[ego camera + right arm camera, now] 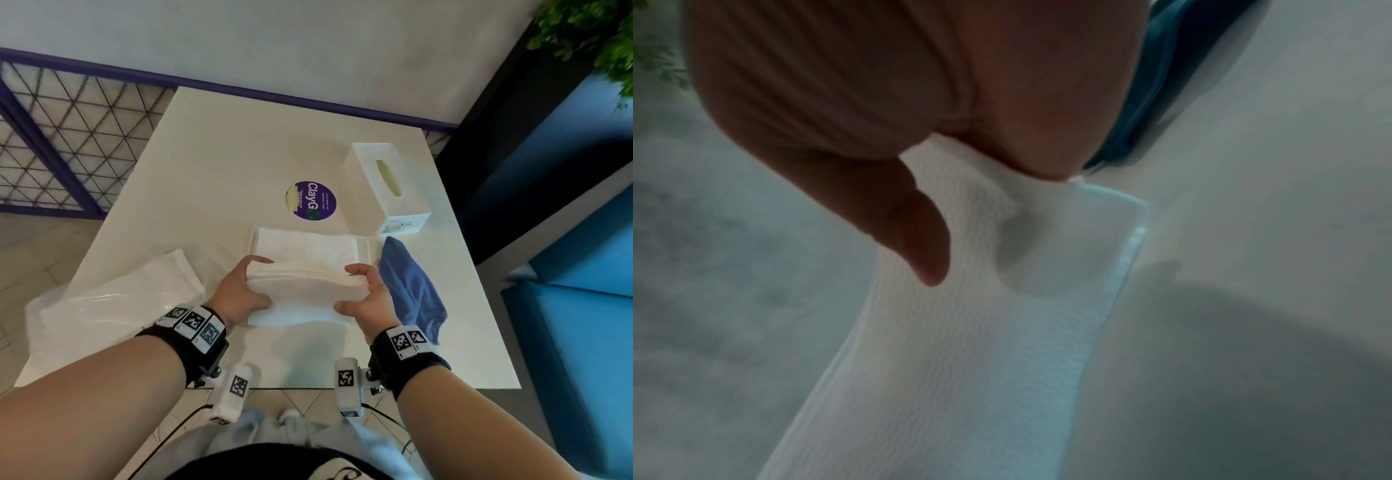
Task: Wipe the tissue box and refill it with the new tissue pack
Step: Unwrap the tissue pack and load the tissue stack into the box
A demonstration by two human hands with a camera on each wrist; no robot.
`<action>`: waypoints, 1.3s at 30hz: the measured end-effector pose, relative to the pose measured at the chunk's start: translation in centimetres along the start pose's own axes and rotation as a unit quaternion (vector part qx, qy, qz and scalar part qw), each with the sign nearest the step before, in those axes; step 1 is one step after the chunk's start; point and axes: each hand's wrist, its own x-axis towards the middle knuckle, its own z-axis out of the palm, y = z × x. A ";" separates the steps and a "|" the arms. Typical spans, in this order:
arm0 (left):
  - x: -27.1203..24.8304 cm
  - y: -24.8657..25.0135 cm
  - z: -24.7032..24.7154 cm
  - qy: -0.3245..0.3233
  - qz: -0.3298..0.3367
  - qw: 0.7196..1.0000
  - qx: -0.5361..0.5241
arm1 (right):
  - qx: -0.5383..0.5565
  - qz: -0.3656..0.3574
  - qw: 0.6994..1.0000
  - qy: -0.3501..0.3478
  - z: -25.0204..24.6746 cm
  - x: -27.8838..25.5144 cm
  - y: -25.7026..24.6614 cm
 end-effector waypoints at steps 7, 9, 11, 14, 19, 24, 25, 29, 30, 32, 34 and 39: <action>-0.2 -1.0 0.4 0.035 -0.006 0.999 0.023 | 0.006 0.001 0.999 0.052 -0.3 0.8 1.7; -0.1 -0.7 0.6 0.046 0.008 0.999 0.022 | 0.005 -0.020 0.998 0.059 0.0 0.9 1.5; -0.1 -0.3 0.4 0.055 0.029 0.998 0.024 | 0.018 -0.025 0.998 0.056 0.0 1.1 1.4; -0.1 -0.3 0.1 0.047 0.046 0.996 0.054 | 0.023 -0.002 0.999 0.039 -0.4 1.3 1.6; 0.4 -1.8 0.4 0.054 0.057 0.985 0.153 | -0.021 -0.004 1.000 0.021 0.2 1.5 2.3; 0.8 -0.4 -0.3 0.060 0.056 0.982 0.169 | -0.059 -0.015 0.998 0.018 -0.5 1.9 1.2; 1.1 0.4 -0.5 0.070 0.058 0.980 0.175 | -0.031 -0.014 0.999 0.022 -0.7 2.3 0.5; 3.4 3.4 -1.0 0.112 0.063 0.982 0.140 | 0.017 0.001 0.999 0.045 -1.2 4.7 -2.6; 4.0 3.9 -1.1 0.115 0.054 0.983 0.135 | 0.003 0.006 0.999 0.050 -1.2 5.5 -3.3; 4.8 4.6 -1.1 0.117 0.032 0.983 0.139 | -0.035 0.020 0.997 0.066 -1.2 6.7 -4.2; 5.3 4.8 -0.9 0.125 0.018 0.980 0.152 | -0.061 0.036 0.995 0.076 -1.0 7.5 -4.4; 6.1 4.1 -0.9 0.132 -0.008 0.976 0.170 | -0.102 0.054 0.991 0.072 -0.5 8.8 -3.9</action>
